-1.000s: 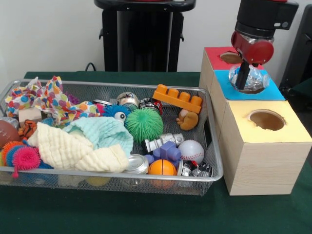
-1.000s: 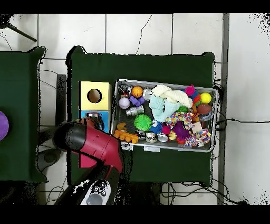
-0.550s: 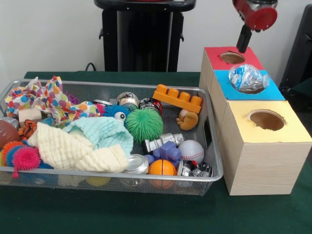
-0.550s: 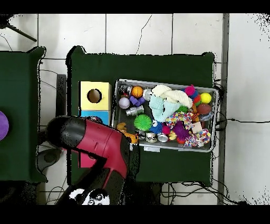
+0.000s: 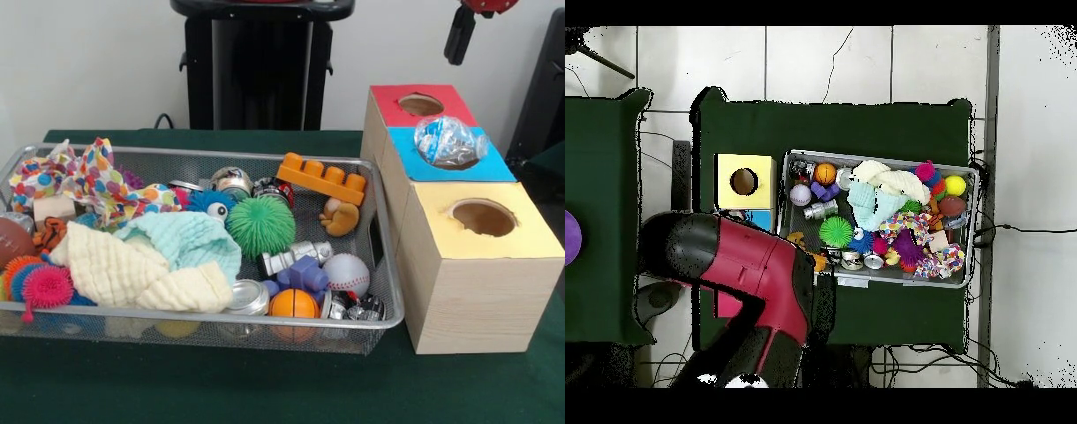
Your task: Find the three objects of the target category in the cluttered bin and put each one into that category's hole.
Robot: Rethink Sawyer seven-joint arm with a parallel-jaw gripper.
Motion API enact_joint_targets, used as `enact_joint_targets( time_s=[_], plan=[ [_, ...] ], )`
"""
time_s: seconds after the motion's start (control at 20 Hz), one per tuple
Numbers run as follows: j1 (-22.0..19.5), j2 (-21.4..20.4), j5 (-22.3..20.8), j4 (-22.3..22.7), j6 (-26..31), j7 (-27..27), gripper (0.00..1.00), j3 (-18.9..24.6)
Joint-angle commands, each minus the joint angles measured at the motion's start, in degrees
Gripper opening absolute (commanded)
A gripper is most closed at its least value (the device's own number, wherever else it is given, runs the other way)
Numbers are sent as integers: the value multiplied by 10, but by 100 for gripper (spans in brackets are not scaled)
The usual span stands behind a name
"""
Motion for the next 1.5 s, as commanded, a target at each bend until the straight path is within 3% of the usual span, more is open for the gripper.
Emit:
enact_joint_targets(
  time_s=[0.05, 0.6, 1.5],
  plan=[
    [-7, 2, 24, 71, -63, 101, 0, 56],
    [7, -35, 32, 138, -106, 90, 0, 70],
    [49, -46, 54, 156, -107, 137, 0, 51]
  ],
)
